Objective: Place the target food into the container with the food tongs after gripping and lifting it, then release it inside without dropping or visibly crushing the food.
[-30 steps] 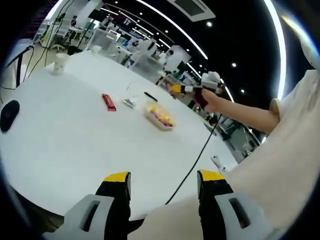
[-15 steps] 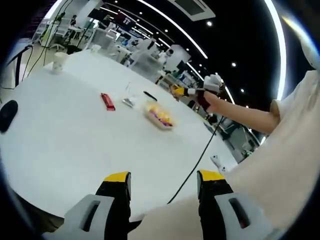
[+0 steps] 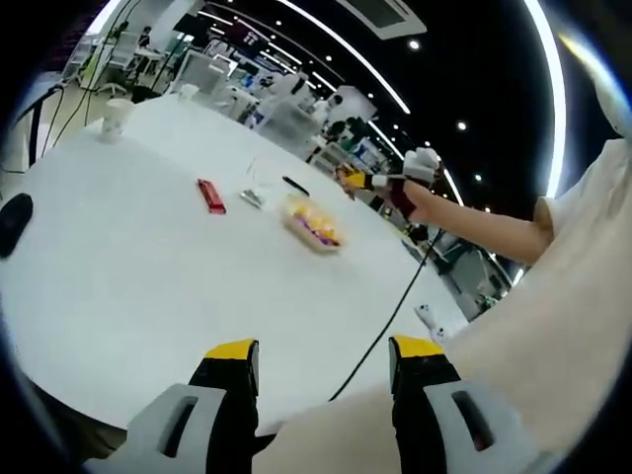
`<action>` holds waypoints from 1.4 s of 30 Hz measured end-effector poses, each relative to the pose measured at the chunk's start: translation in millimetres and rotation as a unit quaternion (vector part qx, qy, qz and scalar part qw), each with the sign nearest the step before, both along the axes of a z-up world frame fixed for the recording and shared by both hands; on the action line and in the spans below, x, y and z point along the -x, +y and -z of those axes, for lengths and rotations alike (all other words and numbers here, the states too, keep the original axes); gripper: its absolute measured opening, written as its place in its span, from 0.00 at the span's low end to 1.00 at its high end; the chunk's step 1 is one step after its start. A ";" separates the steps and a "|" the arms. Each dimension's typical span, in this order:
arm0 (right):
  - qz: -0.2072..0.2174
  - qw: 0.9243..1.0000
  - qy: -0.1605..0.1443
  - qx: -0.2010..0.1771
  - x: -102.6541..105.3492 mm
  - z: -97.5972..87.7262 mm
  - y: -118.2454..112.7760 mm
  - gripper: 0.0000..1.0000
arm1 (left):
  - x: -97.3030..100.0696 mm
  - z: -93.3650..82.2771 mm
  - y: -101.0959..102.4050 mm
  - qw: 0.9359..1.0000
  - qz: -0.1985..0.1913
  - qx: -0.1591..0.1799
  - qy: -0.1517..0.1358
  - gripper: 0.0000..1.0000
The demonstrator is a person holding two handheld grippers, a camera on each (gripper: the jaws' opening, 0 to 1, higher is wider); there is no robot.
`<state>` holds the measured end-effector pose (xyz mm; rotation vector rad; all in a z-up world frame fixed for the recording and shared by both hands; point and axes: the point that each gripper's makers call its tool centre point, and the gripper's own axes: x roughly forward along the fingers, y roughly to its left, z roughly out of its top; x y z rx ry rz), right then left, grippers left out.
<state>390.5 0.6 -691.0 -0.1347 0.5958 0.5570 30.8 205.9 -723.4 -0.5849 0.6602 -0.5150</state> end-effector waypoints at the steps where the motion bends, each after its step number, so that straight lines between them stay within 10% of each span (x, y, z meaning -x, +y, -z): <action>1: 0.000 1.000 0.000 0.000 -1.2 0.8 -0.8 0.23 | 0.0 -0.2 0.2 1.000 0.000 0.000 0.000 0.52; 42: 0.004 1.000 0.006 -0.006 -1.7 4.1 1.4 0.23 | -3.3 -0.2 1.8 1.000 0.004 0.000 0.000 0.52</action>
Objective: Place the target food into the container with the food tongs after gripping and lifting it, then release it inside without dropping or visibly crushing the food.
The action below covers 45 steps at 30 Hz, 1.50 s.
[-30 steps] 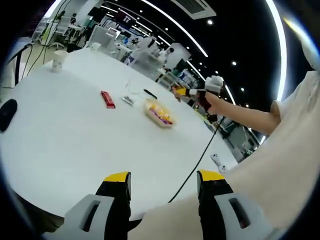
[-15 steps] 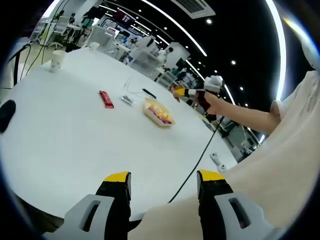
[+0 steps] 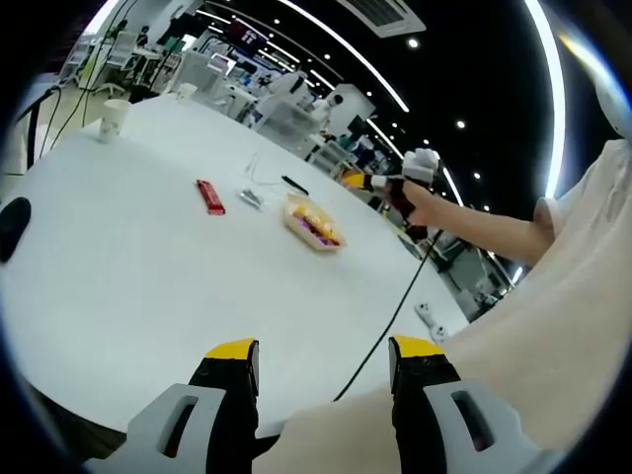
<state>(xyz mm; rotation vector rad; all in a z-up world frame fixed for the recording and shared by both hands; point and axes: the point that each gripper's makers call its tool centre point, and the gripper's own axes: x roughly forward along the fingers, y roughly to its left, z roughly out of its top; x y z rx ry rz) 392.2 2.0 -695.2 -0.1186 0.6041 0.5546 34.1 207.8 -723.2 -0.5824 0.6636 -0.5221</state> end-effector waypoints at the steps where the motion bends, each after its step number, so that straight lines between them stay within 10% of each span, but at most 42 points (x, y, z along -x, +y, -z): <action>1: 0.000 1.000 0.000 0.000 -0.3 0.3 0.4 0.23 | 0.0 0.0 0.0 1.000 0.000 0.000 0.000 0.52; 22: -0.023 1.000 0.008 -0.010 3.6 5.3 32.4 0.24 | 2.6 2.4 5.5 1.000 -0.010 0.002 0.002 0.52; 45: -0.088 0.995 0.034 -0.012 16.1 24.3 118.0 0.25 | 9.9 6.0 23.0 0.999 -0.033 0.004 0.012 0.52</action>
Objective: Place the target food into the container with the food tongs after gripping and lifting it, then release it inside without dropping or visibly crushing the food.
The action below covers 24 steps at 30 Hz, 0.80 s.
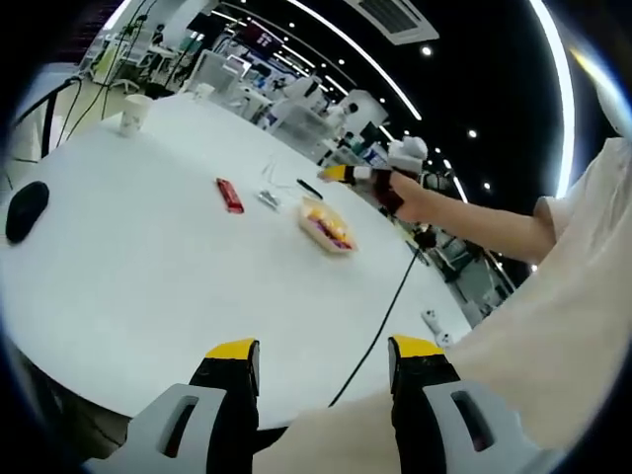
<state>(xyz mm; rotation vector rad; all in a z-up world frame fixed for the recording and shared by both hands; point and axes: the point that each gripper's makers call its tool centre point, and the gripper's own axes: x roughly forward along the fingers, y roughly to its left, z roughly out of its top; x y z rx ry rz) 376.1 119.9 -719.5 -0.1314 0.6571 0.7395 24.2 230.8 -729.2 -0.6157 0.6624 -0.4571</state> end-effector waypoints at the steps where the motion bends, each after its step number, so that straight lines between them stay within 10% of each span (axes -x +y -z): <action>1: -0.003 1.000 0.001 0.000 0.5 1.0 3.6 0.25 | 0.3 0.3 1.8 1.000 -0.002 0.000 0.000 0.52; 24: -0.067 0.997 0.025 0.019 3.7 31.6 74.8 0.26 | 2.1 8.2 27.4 0.999 -0.046 0.013 0.013 0.52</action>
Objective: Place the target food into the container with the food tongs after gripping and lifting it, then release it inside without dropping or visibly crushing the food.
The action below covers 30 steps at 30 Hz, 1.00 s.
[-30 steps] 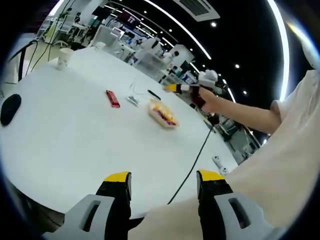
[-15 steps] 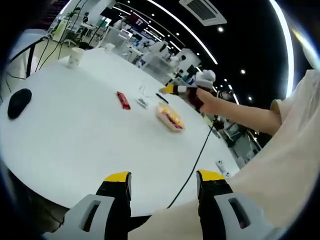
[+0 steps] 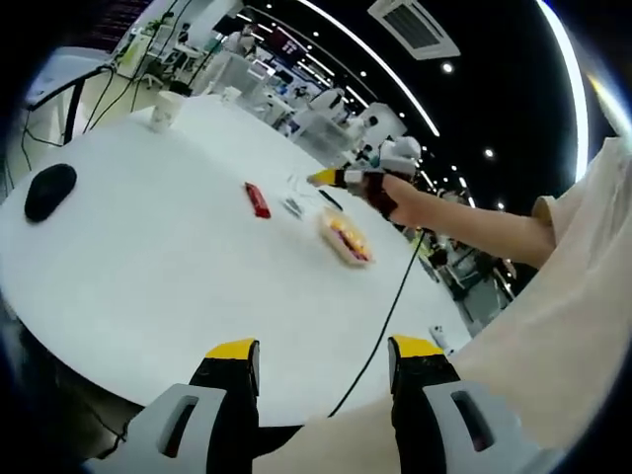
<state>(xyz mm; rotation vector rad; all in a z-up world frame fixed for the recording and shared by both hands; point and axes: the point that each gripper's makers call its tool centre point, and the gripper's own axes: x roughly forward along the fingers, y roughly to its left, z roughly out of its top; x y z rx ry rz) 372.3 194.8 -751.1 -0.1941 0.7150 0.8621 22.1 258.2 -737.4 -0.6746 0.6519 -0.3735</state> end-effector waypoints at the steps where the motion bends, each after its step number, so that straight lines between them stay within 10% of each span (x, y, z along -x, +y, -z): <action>1: -0.001 1.000 0.001 0.001 1.9 1.3 2.3 0.26 | 0.3 0.4 0.3 1.000 0.000 0.000 0.000 0.52; 30: -0.016 0.999 0.037 0.001 16.5 30.1 35.0 0.26 | -1.0 10.3 5.7 1.000 -0.008 0.008 0.021 0.52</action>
